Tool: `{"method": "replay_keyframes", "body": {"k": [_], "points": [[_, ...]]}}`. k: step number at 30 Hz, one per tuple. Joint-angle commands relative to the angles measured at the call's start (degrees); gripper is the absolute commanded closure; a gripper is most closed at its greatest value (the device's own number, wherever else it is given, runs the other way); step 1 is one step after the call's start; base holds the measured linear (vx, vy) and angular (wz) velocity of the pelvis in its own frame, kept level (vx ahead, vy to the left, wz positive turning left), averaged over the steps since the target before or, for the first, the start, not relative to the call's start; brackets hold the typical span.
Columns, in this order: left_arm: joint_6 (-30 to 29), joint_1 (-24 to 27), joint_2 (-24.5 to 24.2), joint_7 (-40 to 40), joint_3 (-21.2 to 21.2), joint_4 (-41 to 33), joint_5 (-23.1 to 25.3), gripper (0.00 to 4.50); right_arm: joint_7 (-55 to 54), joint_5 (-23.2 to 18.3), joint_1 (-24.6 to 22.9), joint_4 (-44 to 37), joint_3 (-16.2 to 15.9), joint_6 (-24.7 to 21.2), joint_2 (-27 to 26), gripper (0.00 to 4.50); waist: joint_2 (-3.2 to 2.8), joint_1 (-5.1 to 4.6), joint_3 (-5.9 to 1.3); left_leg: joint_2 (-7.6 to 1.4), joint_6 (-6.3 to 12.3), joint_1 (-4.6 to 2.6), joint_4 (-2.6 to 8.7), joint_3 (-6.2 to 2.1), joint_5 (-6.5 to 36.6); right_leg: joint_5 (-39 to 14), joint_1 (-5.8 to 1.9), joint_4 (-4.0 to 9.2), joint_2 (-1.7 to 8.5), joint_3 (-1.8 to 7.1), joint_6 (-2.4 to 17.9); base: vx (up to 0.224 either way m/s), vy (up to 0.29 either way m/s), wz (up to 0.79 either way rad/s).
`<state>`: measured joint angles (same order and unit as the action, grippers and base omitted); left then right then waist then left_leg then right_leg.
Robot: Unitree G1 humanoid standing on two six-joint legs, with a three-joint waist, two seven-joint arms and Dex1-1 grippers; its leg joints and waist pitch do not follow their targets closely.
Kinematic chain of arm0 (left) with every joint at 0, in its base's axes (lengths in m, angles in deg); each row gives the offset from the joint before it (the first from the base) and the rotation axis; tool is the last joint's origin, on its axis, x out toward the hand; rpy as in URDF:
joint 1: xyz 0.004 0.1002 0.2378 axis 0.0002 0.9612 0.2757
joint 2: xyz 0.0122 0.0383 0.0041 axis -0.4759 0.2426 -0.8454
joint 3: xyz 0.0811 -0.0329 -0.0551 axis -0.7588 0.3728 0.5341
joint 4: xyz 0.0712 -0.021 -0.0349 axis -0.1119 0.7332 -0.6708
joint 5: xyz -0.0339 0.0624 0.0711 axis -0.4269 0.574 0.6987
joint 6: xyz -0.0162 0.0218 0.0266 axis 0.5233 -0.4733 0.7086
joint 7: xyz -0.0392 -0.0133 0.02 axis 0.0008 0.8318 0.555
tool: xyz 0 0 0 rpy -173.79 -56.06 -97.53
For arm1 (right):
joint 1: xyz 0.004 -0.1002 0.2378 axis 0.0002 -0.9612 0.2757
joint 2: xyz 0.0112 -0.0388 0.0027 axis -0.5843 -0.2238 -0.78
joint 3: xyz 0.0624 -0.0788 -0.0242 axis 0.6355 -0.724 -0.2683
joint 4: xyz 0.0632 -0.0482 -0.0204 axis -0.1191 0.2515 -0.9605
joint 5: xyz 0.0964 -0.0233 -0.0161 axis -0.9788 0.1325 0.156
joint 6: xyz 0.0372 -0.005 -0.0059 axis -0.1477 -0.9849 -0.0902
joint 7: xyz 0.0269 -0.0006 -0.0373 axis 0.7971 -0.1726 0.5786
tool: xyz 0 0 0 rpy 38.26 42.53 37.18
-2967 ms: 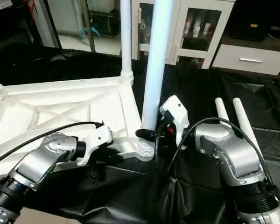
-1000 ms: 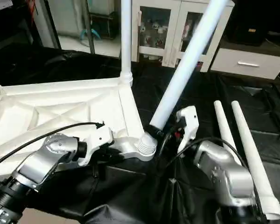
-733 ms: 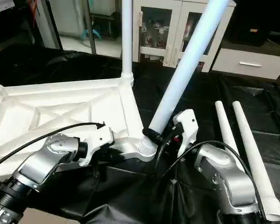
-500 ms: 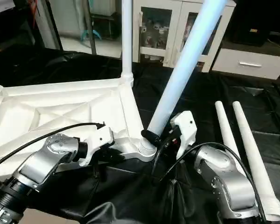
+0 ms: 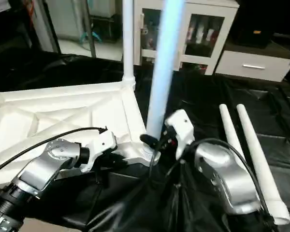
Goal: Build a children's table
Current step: Insert table leg to table base
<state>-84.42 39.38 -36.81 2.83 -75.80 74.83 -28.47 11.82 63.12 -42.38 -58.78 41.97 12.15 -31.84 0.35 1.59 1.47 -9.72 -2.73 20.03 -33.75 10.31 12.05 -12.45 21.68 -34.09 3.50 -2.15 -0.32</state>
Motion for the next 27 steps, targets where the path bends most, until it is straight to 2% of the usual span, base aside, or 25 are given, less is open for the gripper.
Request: {"method": "replay_keyframes", "body": {"k": [1,2,13,18,19,21,22,24,25,27], "points": [[0.61,0.19,1.29,-2.52,2.19,-0.17,-1.19,4.50,1.10,1.12,-2.98,7.33,-6.18,-5.44,-0.36,2.68,0.42,-0.13,-0.64,-3.62,-1.99,-0.23,5.69,-2.40,22.94,-30.82,0.03,6.10,5.24,2.95,5.16,0.000,0.000,0.00],[0.53,0.24,1.24,-2.53,2.25,-0.31,-1.22,4.50,1.14,1.23,-3.24,7.28,-6.22,-5.18,-0.35,2.68,0.59,-0.16,-0.59,-3.64,-2.17,-0.25,5.77,-2.50,23.83,-32.22,0.11,6.27,5.20,2.89,4.43,0.000,0.000,0.00],[-0.08,0.69,1.30,-4.24,3.47,-0.18,-1.36,4.50,0.11,2.39,-5.68,5.85,-5.66,-2.41,-0.62,2.68,0.43,-0.06,-0.72,-3.68,-2.28,-0.46,5.87,-2.38,24.50,-30.12,0.40,6.30,5.03,3.05,4.61,0.000,0.000,0.00],[-3.02,1.37,1.95,-7.03,5.76,-0.62,-1.95,4.50,-4.62,4.39,-5.55,7.73,-3.78,-0.04,-2.94,2.68,0.24,-0.25,-0.64,-3.61,-2.52,-0.29,6.00,-2.66,25.62,-33.16,0.37,6.48,5.19,2.96,3.82,0.000,0.000,0.00],[-4.26,1.39,2.22,-8.00,6.19,-0.76,-1.83,4.50,-6.71,4.97,-4.73,9.13,-2.98,0.46,-4.19,2.68,0.15,-0.49,-0.66,-3.52,-2.83,-0.23,6.00,-2.72,25.95,-33.60,0.50,6.55,5.17,2.89,3.67,0.000,0.000,0.00],[-6.49,1.13,3.33,-10.07,7.02,-0.75,-1.74,4.50,-10.18,5.79,-2.94,11.86,-1.62,1.42,-6.44,2.68,0.14,-0.98,-0.80,-3.50,-3.27,0.17,6.15,-3.02,25.89,-33.02,0.12,6.24,5.19,2.69,3.75,0.000,0.000,0.00],[-6.49,1.13,3.33,-10.07,7.02,-0.75,-1.74,4.50,-10.18,5.79,-2.94,11.86,-1.62,1.42,-6.44,2.68,0.13,-1.47,-0.70,-3.37,-3.36,0.18,6.16,-3.14,26.44,-32.48,0.25,6.30,5.04,2.55,4.14,0.000,0.000,0.00],[-8.12,0.69,4.66,-11.74,7.38,-0.64,-1.46,4.50,-12.96,6.95,-1.12,14.52,-0.96,2.55,-8.02,2.68,0.11,-1.86,-0.52,-3.23,-3.07,-0.19,6.00,-3.10,28.16,-33.88,0.64,6.67,5.00,2.56,4.16,0.000,0.000,0.00],[-10.33,0.01,7.00,-14.10,7.78,-0.45,-1.26,4.50,-17.36,8.59,1.97,18.87,-0.09,3.93,-10.28,2.68,0.31,-2.23,-0.54,-3.18,-2.96,-0.28,5.89,-3.12,28.65,-35.13,0.71,6.80,5.06,2.46,4.07,0.000,0.000,0.00],[-12.92,-1.18,10.39,-17.25,8.40,0.43,-1.11,4.50,-21.41,9.72,5.42,23.60,0.89,5.17,-12.55,2.68,0.16,-2.98,-0.54,-3.00,-3.33,-0.32,5.89,-3.44,29.62,-35.82,0.64,6.98,4.99,2.03,4.05,0.000,0.000,0.00]]}}
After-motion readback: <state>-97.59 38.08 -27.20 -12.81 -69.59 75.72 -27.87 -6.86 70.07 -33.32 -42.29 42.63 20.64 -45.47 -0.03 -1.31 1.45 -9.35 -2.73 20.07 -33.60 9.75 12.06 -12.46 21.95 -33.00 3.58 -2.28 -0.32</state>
